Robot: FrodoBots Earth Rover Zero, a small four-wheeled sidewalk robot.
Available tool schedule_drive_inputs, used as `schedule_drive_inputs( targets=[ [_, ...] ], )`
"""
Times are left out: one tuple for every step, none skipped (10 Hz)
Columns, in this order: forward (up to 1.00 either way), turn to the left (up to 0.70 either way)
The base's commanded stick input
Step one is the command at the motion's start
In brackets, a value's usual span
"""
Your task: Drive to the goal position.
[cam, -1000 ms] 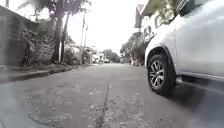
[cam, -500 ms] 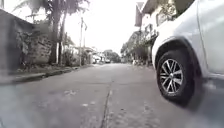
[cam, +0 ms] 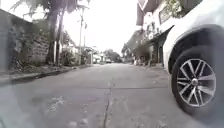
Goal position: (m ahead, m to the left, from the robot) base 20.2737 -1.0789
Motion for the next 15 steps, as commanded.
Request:
schedule_drive_inputs(
  targets=[
    [1.0,0.0],
    [1.0,0.05],
    [1.0,0.11],
    [1.0,0.06],
    [1.0,-0.4],
    [1.0,-0.4],
    [1.0,-0.4],
    [1.0,-0.4],
    [1.0,-0.4],
    [1.0,-0.4],
    [1.0,-0.4],
    [1.0,-0.4],
    [1.0,-0.34],
    [1.0,-0.11],
    [1.0,0.0]
  ],
)
